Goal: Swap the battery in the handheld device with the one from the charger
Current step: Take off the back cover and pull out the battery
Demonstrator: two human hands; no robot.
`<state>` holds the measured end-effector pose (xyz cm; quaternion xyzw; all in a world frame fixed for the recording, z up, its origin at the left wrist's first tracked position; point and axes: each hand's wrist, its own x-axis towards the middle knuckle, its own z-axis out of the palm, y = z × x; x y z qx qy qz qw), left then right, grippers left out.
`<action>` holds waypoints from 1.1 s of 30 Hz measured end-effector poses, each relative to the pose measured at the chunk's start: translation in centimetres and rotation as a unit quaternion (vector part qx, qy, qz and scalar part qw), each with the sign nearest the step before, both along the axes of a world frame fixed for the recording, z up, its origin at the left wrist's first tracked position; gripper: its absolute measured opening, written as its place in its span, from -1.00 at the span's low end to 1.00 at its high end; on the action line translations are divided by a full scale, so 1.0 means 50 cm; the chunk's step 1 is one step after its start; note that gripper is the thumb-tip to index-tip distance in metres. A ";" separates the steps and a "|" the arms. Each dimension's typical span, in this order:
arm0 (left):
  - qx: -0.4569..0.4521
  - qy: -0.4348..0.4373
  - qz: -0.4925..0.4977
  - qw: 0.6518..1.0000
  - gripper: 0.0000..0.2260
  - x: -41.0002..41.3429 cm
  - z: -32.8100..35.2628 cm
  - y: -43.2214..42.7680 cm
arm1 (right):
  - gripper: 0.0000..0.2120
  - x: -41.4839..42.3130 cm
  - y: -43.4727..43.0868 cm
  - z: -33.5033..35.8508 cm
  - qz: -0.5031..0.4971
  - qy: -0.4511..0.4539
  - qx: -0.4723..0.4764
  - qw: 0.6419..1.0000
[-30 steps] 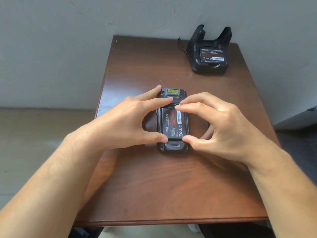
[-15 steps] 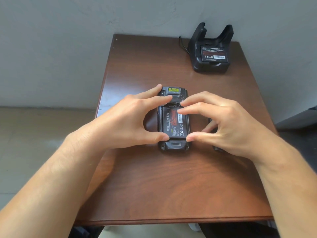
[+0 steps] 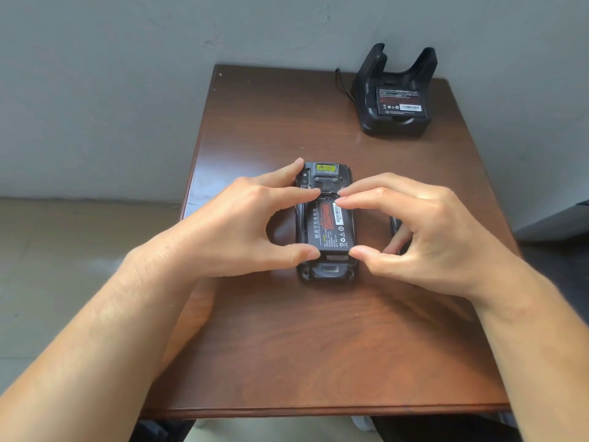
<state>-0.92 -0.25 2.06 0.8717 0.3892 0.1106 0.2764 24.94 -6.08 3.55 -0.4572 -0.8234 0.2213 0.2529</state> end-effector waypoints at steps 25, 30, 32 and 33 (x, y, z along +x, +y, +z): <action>0.177 -0.210 -0.027 0.961 -0.86 0.020 0.000 -0.021 | -0.72 0.003 0.002 -0.002 -0.052 0.047 -0.009 0.998; 0.162 -0.283 0.021 0.945 -0.86 0.036 0.015 -0.019 | -0.68 0.001 0.004 0.002 -0.090 0.109 -0.023 0.990; 0.126 -0.313 0.023 0.941 -0.83 0.043 0.026 -0.016 | -0.65 0.000 0.004 0.011 -0.101 0.165 -0.075 0.978; 0.108 -0.326 0.021 0.939 -0.82 0.045 0.030 -0.015 | -0.62 0.002 0.003 0.015 -0.096 0.190 -0.102 0.972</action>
